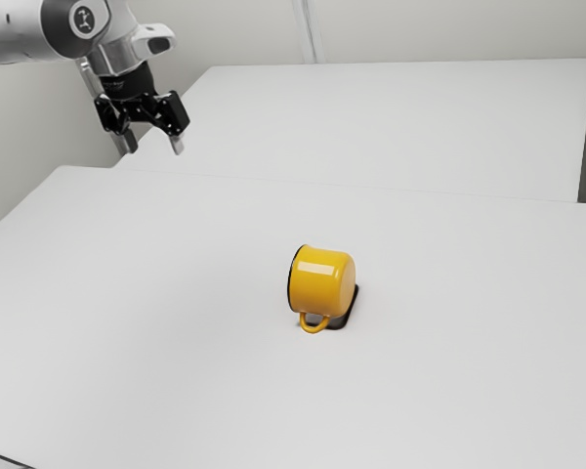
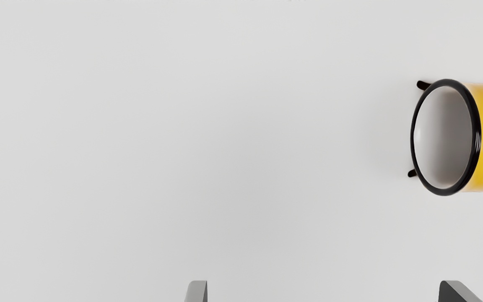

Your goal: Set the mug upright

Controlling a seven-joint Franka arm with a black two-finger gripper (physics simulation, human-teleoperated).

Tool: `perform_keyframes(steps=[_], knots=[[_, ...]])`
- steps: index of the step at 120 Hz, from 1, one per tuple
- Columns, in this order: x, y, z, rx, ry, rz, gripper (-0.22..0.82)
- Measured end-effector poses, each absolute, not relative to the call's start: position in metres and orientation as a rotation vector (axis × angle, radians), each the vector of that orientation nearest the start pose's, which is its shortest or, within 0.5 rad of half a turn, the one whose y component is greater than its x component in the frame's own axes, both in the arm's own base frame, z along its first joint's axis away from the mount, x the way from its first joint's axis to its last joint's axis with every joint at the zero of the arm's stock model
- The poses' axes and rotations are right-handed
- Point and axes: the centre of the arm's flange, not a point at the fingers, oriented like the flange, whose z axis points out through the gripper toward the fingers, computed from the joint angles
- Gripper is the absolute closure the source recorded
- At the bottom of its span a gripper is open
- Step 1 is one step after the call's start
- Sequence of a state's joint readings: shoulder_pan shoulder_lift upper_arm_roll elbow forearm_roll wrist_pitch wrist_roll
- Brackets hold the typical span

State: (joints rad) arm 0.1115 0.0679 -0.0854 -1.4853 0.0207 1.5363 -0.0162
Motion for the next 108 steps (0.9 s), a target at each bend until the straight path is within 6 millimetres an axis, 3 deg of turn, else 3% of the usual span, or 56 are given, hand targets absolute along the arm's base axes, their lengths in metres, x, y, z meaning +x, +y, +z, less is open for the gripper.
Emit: perform_keyframes(steps=[19,43,62,88,108], knots=[[0.574,0.002,0.623,-3.12,-0.021,0.019,0.0],[0.572,0.013,0.613,-3.125,-0.057,0.047,0.0],[0.567,0.022,0.582,-3.156,-0.093,0.13,0.0],[0.57,0.027,0.555,-3.286,-0.176,0.15,0.0],[0.569,0.019,0.513,-3.394,-0.239,0.243,0.0]])
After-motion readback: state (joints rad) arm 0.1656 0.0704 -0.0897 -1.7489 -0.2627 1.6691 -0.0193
